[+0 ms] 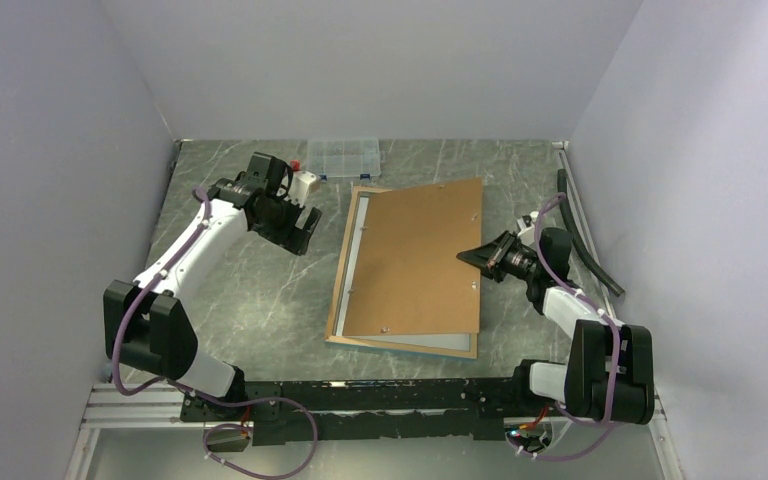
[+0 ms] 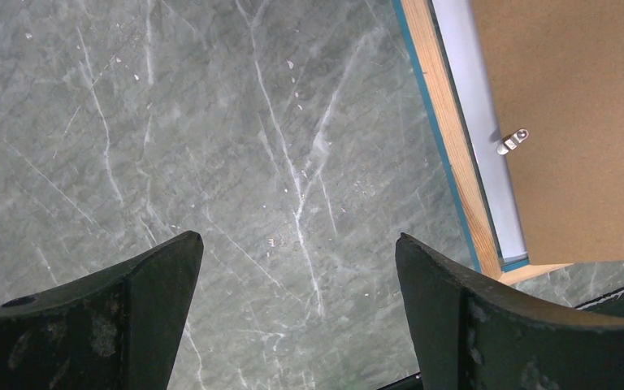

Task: Put the photo into the frame

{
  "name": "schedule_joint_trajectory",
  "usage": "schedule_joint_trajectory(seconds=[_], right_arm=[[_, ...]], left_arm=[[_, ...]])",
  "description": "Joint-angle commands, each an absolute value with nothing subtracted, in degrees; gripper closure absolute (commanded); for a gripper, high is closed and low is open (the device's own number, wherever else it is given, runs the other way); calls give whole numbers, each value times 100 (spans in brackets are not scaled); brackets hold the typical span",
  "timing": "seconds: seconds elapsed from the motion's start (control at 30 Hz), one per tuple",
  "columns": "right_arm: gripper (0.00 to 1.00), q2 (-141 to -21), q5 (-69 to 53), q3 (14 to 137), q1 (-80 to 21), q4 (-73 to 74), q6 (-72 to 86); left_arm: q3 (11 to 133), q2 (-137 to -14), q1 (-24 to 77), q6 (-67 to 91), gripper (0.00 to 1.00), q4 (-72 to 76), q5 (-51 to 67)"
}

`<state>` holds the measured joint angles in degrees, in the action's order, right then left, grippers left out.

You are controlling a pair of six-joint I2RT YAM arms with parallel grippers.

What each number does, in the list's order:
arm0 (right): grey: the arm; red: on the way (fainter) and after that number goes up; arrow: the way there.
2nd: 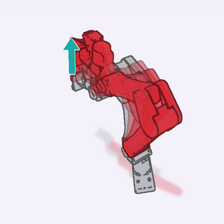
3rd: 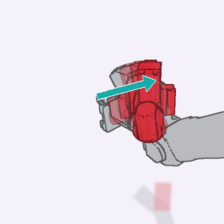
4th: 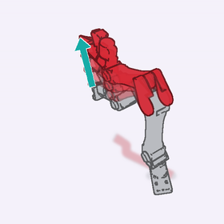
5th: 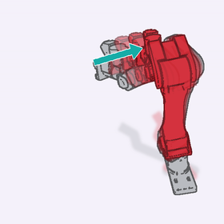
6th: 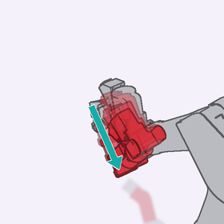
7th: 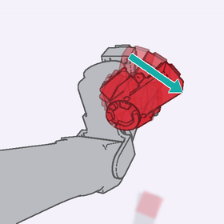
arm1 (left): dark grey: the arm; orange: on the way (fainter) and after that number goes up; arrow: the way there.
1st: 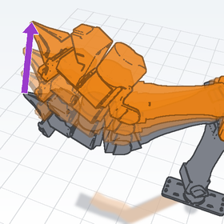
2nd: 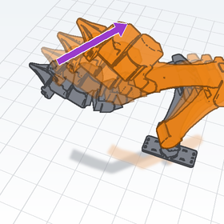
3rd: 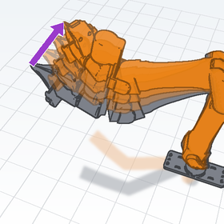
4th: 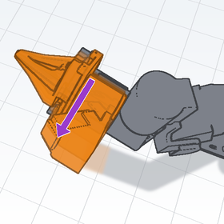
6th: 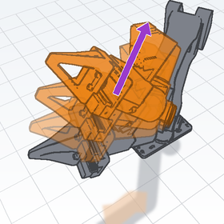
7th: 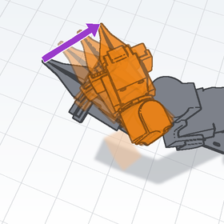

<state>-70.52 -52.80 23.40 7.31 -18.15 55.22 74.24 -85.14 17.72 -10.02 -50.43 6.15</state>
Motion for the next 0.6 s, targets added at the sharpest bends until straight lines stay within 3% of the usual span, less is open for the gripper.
schedule_joint_trajectory(seconds=[0.0,0.57], right_arm=[[100,-7006,-5460,2482,651,-2330,5441],[100,-7217,-5052,2452,278,-2304,5045]], left_arm=[[7554,-8533,1789,-1071,5,-4979,668],[7109,-8971,1819,-1089,5,-4411,741]])
